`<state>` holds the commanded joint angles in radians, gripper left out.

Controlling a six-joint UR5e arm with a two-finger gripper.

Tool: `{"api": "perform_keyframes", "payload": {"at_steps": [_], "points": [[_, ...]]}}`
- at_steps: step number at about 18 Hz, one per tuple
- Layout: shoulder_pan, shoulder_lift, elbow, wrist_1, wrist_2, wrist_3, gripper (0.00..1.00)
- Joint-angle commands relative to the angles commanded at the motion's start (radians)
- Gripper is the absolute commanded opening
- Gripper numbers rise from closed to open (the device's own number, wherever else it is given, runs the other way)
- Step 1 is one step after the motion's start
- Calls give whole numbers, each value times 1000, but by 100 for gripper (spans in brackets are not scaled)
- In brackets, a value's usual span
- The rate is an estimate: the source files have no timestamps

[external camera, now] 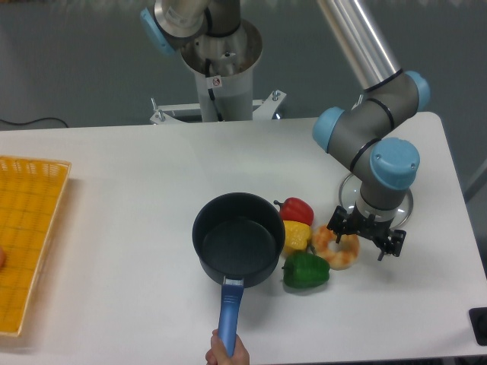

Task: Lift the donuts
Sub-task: 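Lower the open gripper around the orange donut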

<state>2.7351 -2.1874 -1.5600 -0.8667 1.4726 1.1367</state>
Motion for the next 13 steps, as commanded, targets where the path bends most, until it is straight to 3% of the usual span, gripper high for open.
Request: {"api": "perform_keyframes", "payload": {"at_steps": [7,13], "points": [[-3,-12,-6,8,3,9,97],[-3,-12,-9,8,3,37,71]]}}
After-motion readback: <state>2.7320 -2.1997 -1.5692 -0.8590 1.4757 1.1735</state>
